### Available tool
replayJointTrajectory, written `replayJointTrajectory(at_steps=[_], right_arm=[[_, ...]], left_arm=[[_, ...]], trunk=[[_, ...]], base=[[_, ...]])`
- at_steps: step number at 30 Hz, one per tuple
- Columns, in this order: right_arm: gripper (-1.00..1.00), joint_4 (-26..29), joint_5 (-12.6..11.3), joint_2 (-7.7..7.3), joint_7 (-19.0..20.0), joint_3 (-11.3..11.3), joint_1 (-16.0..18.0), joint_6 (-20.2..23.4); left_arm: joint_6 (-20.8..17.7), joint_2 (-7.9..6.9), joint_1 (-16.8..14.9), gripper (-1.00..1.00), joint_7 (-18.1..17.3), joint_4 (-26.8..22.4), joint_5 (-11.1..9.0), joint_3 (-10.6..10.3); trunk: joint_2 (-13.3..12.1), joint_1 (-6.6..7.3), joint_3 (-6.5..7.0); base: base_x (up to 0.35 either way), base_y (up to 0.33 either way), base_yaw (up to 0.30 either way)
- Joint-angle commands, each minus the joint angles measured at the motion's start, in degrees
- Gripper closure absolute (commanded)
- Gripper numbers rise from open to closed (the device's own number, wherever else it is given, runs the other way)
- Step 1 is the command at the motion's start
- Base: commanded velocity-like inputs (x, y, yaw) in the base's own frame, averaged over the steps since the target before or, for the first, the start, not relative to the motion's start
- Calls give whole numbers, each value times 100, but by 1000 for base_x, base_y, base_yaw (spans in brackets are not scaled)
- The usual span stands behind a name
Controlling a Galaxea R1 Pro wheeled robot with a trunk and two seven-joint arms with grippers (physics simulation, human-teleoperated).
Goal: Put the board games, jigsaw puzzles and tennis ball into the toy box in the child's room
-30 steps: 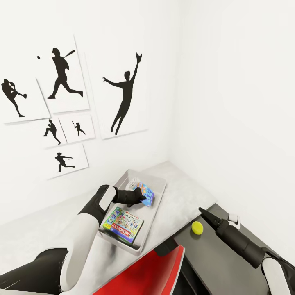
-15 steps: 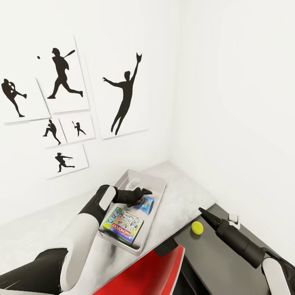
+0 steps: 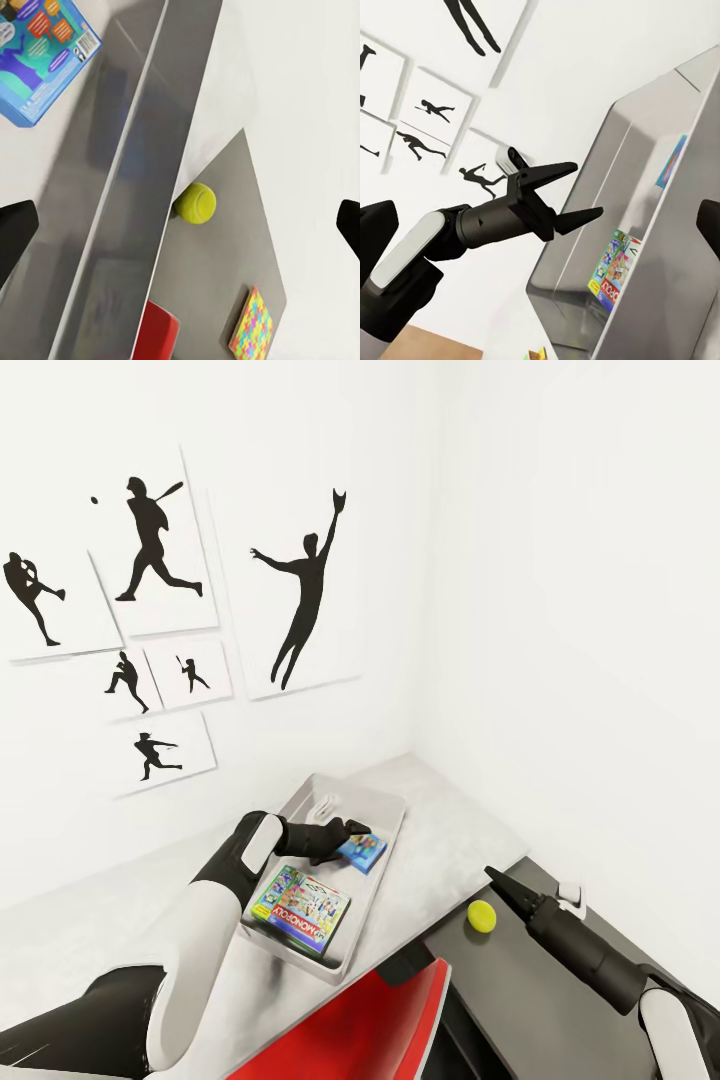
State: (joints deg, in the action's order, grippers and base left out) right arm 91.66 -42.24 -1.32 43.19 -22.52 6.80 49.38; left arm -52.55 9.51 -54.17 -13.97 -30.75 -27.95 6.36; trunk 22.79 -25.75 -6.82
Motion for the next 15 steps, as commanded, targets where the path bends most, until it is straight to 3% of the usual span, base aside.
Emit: replayJointTrajectory(at_steps=[1, 15], right_arm=[[-100, 1, -3, 0, 14, -6, 6, 31], [-100, 1, -3, -6, 14, -6, 6, 32]], left_arm=[[-36, 8, -6, -100, -33, -1, 44, 47], [-61, -20, -6, -100, -128, -28, 34, 53]], trunk=[[13, -4, -13], [13, -4, -13]], base=[[0, 0, 0], [0, 0, 0]])
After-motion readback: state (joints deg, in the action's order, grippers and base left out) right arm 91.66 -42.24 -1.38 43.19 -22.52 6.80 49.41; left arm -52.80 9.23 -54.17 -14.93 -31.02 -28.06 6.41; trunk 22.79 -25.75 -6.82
